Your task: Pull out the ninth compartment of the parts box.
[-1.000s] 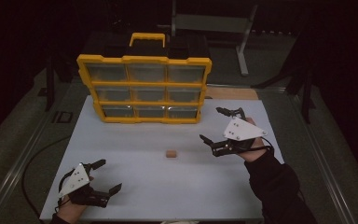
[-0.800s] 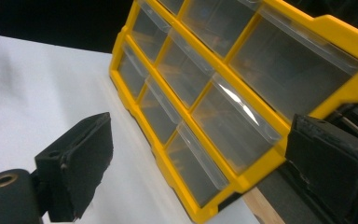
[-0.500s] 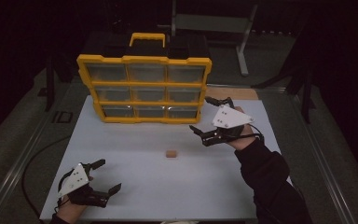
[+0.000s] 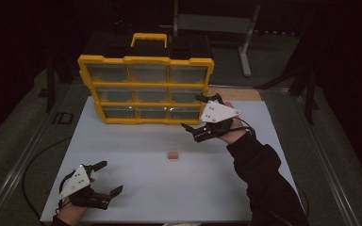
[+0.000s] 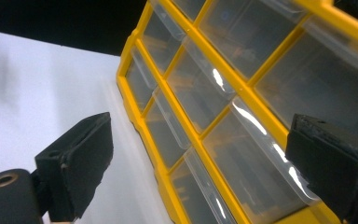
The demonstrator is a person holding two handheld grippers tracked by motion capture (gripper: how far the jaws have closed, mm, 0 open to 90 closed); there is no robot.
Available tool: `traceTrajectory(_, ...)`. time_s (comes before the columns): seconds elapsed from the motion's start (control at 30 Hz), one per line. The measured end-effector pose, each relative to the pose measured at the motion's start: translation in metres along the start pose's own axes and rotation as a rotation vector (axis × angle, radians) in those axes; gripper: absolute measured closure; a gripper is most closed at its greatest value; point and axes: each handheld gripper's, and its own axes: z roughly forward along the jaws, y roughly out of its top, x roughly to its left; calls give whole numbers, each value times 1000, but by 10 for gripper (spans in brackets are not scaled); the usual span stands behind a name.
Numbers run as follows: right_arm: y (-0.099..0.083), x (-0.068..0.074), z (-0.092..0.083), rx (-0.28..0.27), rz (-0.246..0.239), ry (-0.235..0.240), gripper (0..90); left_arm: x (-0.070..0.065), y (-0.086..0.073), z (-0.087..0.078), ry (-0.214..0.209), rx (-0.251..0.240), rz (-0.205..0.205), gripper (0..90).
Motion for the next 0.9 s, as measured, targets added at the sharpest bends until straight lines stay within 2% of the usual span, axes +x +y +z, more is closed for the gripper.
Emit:
traceTrajectory(0.47,-5,0,36,41,-97,16,77,0,0,0,-8,1,-1,0)
traceTrajectory(0.53,-6,0,41,64,-110,31,77,0,0,0,-10,0,-1,0)
traceTrajectory(0.6,-9,2,47,69,-123,23,77,0,0,0,-10,-3,-5,0)
traceTrajectory(0.8,-14,3,61,104,-119,42,77,1,0,0,-11,0,-2,0)
traceTrajectory(0.87,-16,4,65,130,-136,66,79,1,0,0,-9,1,1,0)
traceTrajectory(0.9,-17,4,68,141,-132,86,117,1,0,0,-10,0,-3,0)
